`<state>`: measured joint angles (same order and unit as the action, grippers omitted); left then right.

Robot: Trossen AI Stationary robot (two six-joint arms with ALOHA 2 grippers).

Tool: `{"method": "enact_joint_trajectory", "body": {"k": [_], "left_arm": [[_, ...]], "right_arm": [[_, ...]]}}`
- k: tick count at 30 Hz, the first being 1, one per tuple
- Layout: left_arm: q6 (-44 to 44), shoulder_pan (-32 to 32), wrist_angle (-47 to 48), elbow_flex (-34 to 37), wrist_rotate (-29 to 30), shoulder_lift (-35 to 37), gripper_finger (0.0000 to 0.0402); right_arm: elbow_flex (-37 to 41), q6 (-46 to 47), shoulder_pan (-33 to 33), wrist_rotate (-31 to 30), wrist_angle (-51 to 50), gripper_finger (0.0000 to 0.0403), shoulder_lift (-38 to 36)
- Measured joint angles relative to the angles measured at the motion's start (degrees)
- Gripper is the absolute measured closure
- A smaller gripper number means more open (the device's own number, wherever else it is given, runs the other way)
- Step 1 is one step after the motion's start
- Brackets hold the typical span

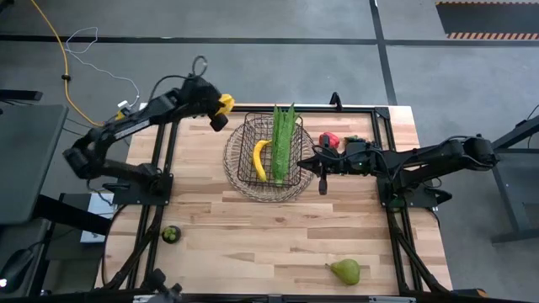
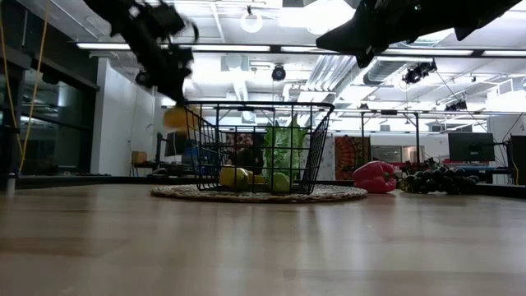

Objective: Build produce basket
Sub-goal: Put the yellow starfruit into the black wire basket

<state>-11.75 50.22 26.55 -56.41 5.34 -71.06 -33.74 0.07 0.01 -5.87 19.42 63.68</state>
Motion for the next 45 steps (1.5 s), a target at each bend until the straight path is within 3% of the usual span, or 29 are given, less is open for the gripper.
{"method": "enact_joint_trajectory", "body": {"k": [8, 14, 20, 26, 37, 45], "left_arm": [[5.3, -6.3, -19.0, 12.2, -7.7, 17.3, 0.0394], [12.2, -11.1, -33.5, 26.6, -10.7, 28.6, 0.0394], [17.2, -17.2, -45.1, 36.7, -10.6, 35.1, 0.0394], [17.6, -25.9, -53.9, 39.6, -7.9, 35.3, 0.0394], [13.0, -45.7, -60.2, 39.6, 6.5, 27.7, 0.0394], [8.6, -51.2, -69.3, 39.6, 9.4, 23.9, 0.0394]], "right_arm": [[0.0, 0.1, 0.0, 0.0, 0.0, 0.0402, 0.0], [0.0, 0.1, 0.0, 0.0, 0.0, 0.0402, 0.0], [0.0, 0.0, 0.0, 0.0, 0.1, 0.0402, 0.0], [0.0, 0.0, 0.0, 0.0, 0.5, 0.0402, 0.0], [0.0, -0.1, 0.0, 0.0, 1.4, 0.0402, 0.0], [0.0, -0.5, 0.0, 0.0, 1.4, 0.0402, 0.0]]}}
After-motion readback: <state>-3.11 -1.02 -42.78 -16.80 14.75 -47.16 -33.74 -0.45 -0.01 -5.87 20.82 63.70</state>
